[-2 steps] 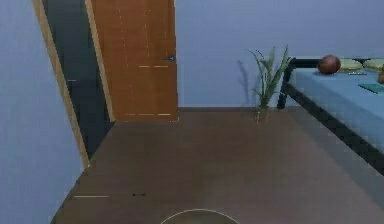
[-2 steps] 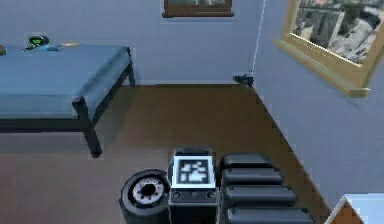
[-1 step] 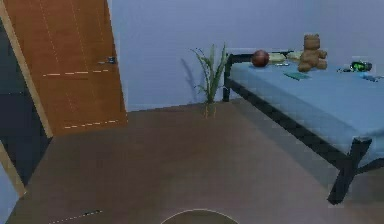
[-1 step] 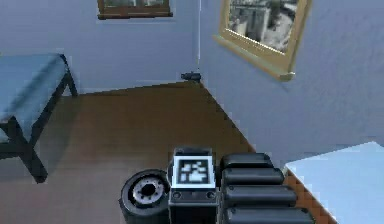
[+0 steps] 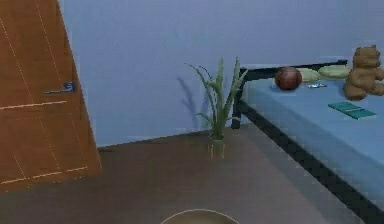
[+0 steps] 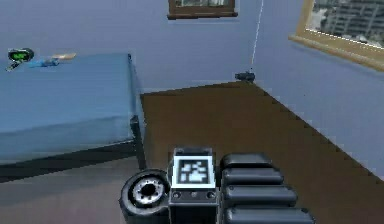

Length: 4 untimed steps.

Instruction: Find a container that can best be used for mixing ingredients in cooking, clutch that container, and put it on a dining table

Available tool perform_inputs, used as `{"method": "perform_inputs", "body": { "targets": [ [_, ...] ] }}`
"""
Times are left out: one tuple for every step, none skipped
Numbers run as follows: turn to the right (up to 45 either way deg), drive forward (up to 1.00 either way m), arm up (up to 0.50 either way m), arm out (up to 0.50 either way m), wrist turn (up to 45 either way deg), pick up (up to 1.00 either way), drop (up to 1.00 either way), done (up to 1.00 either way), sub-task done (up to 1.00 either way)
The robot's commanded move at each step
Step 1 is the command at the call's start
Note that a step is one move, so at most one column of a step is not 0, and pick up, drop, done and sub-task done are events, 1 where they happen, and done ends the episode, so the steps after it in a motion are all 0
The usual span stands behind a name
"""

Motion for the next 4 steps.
{"method": "perform_inputs", "body": {
  "targets": [
    [-12.0, 0.00, 0.00, 0.00, 0.0, 0.00, 0.00, 0.00, 0.00],
    [0.0, 0.60, 0.00, 0.00, 0.0, 0.00, 0.00, 0.00, 0.00],
    [-45.0, 0.00, 0.00, 0.00, 0.0, 0.00, 0.00, 0.00, 0.00],
    [-30.0, 0.00, 0.00, 0.00, 0.0, 0.00, 0.00, 0.00, 0.00]
  ]
}}
